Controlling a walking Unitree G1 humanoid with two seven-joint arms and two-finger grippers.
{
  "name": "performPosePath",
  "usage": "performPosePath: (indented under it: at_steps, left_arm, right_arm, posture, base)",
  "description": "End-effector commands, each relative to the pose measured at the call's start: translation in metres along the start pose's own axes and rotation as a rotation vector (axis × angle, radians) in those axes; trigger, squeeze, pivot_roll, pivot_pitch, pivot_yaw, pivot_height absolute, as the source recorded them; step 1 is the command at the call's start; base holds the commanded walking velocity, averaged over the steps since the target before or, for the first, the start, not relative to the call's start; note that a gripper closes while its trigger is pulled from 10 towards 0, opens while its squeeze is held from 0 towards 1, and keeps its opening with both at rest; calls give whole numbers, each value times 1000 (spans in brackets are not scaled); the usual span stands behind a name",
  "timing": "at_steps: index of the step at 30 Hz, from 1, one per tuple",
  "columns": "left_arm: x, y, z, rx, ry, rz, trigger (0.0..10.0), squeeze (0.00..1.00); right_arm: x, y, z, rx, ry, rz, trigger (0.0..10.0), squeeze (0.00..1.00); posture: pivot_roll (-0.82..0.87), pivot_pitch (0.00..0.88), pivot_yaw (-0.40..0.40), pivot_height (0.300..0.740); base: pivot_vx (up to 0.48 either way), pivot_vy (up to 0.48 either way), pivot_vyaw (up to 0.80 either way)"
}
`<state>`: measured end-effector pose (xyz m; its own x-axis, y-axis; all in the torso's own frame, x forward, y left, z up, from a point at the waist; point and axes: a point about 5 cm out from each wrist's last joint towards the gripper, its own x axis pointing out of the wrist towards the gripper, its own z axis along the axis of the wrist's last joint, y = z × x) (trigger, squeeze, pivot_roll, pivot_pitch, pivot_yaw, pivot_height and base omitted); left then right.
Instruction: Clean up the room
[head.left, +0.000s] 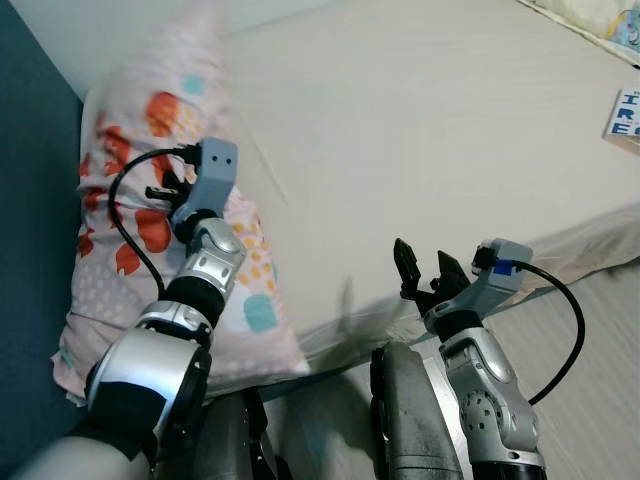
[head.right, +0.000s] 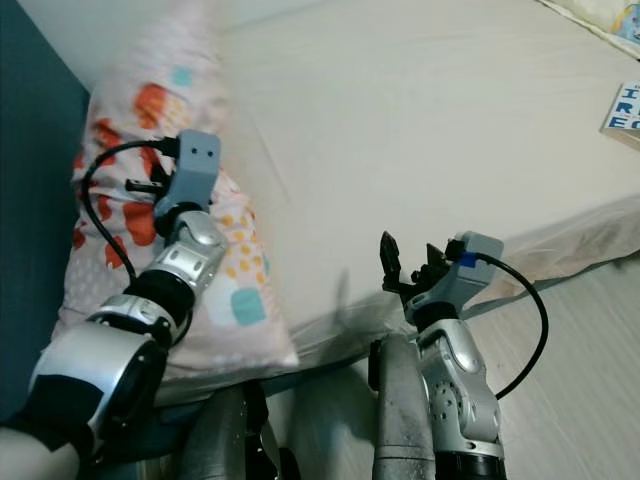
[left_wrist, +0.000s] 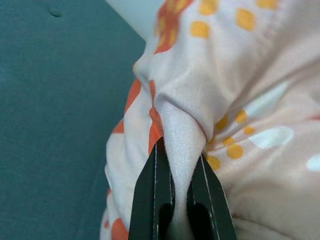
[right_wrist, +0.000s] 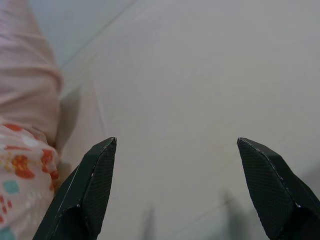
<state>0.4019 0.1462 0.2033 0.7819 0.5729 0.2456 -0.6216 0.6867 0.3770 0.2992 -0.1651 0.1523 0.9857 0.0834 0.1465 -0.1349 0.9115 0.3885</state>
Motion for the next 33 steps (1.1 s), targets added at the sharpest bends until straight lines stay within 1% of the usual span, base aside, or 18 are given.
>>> performPosePath:
  at_steps: [1, 5, 8, 10, 14, 16, 17, 19, 20, 23, 24, 25, 26, 27, 28, 29, 31, 33]
  left_arm:
    - [-8, -2, -26, 26, 99, -11, 10000, 0]
    - [-12, -6, -26, -7, 129, -31, 10000, 0]
    - [-17, -15, -26, -119, 258, -87, 10000, 0]
    - [-14, -13, -25, -163, 299, -79, 10000, 0]
    - [-4, -4, -20, -171, 281, -33, 10000, 0]
    - [29, 38, -26, -162, 284, 142, 10000, 0]
    - [29, 38, -26, -162, 284, 142, 10000, 0]
    - [52, 79, -38, -143, 300, 278, 10000, 0]
    - [52, 79, -38, -143, 300, 278, 10000, 0]
    - [71, 129, -54, -104, 313, 403, 10000, 0]
    - [75, 141, -57, -92, 312, 430, 10000, 0]
    - [75, 141, -57, -92, 312, 430, 10000, 0]
    - [78, 153, -59, -73, 305, 462, 10000, 0]
    - [78, 153, -59, -73, 305, 462, 10000, 0]
    - [82, 167, -60, -59, 300, 500, 10000, 0]
    - [82, 167, -60, -59, 300, 500, 10000, 0]
    - [86, 190, -63, -40, 295, 581, 10000, 0]
    - [86, 198, -65, -34, 297, 616, 10000, 0]
  right_arm:
    - [-6, -6, -5, 9, 11, -23, 10000, 0]
    - [-7, -6, -5, 7, 13, -24, 10000, 0]
    - [-7, -6, -5, 6, 13, -25, 10000, 0]
    - [-8, -6, -5, 6, 12, -25, 10000, 0]
    - [-8, -5, -5, 6, 12, -25, 10000, 0]
    - [-9, -5, -5, 6, 12, -25, 10000, 0]
    - [-9, -5, -5, 6, 12, -25, 10000, 0]
    - [-9, -4, -5, 6, 12, -25, 10000, 0]
    - [-9, -4, -5, 6, 12, -25, 10000, 0]
    - [-10, -5, -5, 8, 12, -27, 10000, 0]
    - [-10, -5, -5, 8, 12, -28, 10000, 0]
    - [-10, -5, -5, 8, 12, -28, 10000, 0]
    - [-10, -5, -5, 10, 12, -29, 10000, 0]
    - [-10, -5, -5, 10, 12, -29, 10000, 0]
    - [-10, -5, -6, 11, 12, -29, 10000, 0]
    - [-10, -5, -6, 11, 12, -29, 10000, 0]
    - [-9, -4, -6, 16, 11, -27, 10000, 0]
    - [-9, -3, -7, 18, 11, -26, 10000, 0]
  posture:
    - [-206, 316, 132, 580]
    - [-208, 318, 133, 580]
    - [-210, 320, 134, 580]
    - [-215, 321, 135, 580]
    - [-218, 323, 135, 580]
    - [-222, 325, 136, 580]
    - [-222, 325, 136, 580]
    - [-221, 326, 138, 580]
    - [-221, 326, 138, 580]
    - [-211, 327, 140, 580]
    - [-207, 328, 140, 580]
    - [-207, 328, 140, 580]
    - [-207, 328, 140, 580]
    - [-207, 328, 140, 580]
    - [-203, 328, 141, 580]
    - [-203, 328, 141, 580]
    - [-200, 328, 139, 580]
    - [-196, 328, 136, 580]
  base:
    - [0, 0, 0]
    - [0, 0, 0]
    - [0, 0, 0]
    - [0, 0, 0]
    - [0, 0, 0]
    - [0, 0, 0]
    - [0, 0, 0]
    - [0, 0, 0]
    - [0, 0, 0]
    - [0, 0, 0]
    - [0, 0, 0]
    - [0, 0, 0]
    - [0, 0, 0]
    - [0, 0, 0]
    - [0, 0, 0]
    - [0, 0, 0]
    - [0, 0, 0]
    - [0, 0, 0]
